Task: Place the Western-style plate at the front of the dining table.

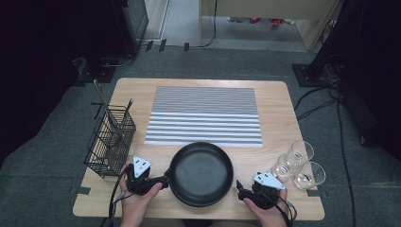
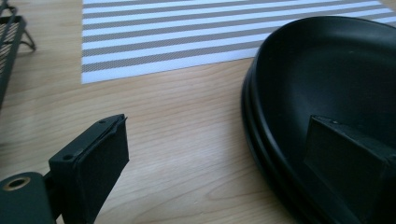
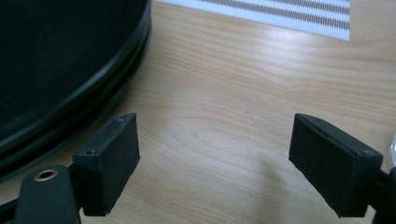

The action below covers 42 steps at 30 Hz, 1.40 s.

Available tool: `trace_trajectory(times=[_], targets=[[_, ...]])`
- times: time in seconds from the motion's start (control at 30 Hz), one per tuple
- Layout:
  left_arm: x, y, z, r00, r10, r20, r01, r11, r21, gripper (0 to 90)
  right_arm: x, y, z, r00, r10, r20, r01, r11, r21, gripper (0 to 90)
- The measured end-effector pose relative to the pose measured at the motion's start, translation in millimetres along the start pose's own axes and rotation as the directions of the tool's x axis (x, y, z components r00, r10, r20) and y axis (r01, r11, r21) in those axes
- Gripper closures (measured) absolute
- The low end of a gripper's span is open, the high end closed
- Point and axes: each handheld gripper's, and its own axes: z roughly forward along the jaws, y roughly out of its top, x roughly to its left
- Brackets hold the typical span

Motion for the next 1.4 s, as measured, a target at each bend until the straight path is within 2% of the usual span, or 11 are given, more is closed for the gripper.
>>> trace_trajectory(times=[0.07, 0.17, 0.23, 0.47, 0.7, 0.9, 0.93, 1.0, 1.13, 1.27, 1.4], targets=[[-3.1, 3.3, 0.7, 0.9995, 0.017, 0.026, -0.017, 0.9998, -0.010, 6.8, 0.1, 5.1, -5.5, 0.9999, 0.011, 0.001, -0.011, 0.999, -0.032, 17.2], [-5.1, 5.4, 1.6, 0.9992, 0.033, 0.022, -0.033, 0.9995, -0.004, 6.8, 0.4, 8.7, -8.5, 0.9999, 0.015, 0.003, -0.015, 0.999, -0.044, 20.1], [-6.1, 7.4, 1.7, 0.9988, 0.036, 0.034, -0.036, 0.9993, -0.003, 6.8, 2.6, 14.9, -12.9, 0.9995, 0.020, -0.025, -0.022, 0.999, -0.049, 26.5], [-11.6, 15.2, 2.7, 0.9977, 0.018, 0.066, -0.018, 0.9998, -0.003, 7.0, 14.1, 32.3, -18.2, 0.9974, 0.032, -0.064, -0.036, 0.998, -0.058, 31.3], [-18.2, 26.1, 7.8, 0.9943, 0.011, 0.106, -0.010, 0.9999, -0.008, 13.5, 19.6, 43.5, -16.4, 0.9977, 0.018, -0.065, -0.023, 0.996, -0.084, 33.4], [-23.8, 30.9, 9.1, 0.9939, 0.010, 0.110, -0.007, 0.9997, -0.023, 14.3, 26.8, 62.0, -13.5, 0.9980, -0.003, -0.064, -0.005, 0.992, -0.129, 40.5], [-24.1, 30.4, 10.3, 0.9938, 0.011, 0.111, -0.010, 0.9998, -0.018, 14.2, 27.8, 64.8, -12.3, 0.9979, 0.010, -0.063, -0.019, 0.989, -0.145, 46.4], [-25.7, 28.6, 12.2, 0.9894, 0.024, 0.143, -0.020, 0.9993, -0.030, 14.9, 26.1, 66.8, -10.0, 0.9952, 0.022, -0.095, -0.036, 0.989, -0.145, 53.6], [-26.8, 26.1, 14.0, 0.9870, 0.044, 0.155, -0.039, 0.9987, -0.031, 15.0, 18.7, 66.3, -5.9, 0.9857, 0.062, -0.157, -0.087, 0.984, -0.157, 63.1], [-23.4, 18.1, 16.8, 0.9880, 0.035, 0.150, -0.033, 0.9993, -0.018, 23.8, 13.2, 60.1, -2.9, 0.9801, 0.094, -0.175, -0.124, 0.978, -0.168, 64.1], [-19.7, 12.1, 16.1, 0.9894, 0.016, 0.144, -0.016, 0.9999, -0.001, 30.7, 13.6, 50.9, 1.2, 0.9746, 0.099, -0.201, -0.130, 0.980, -0.150, 62.0]])
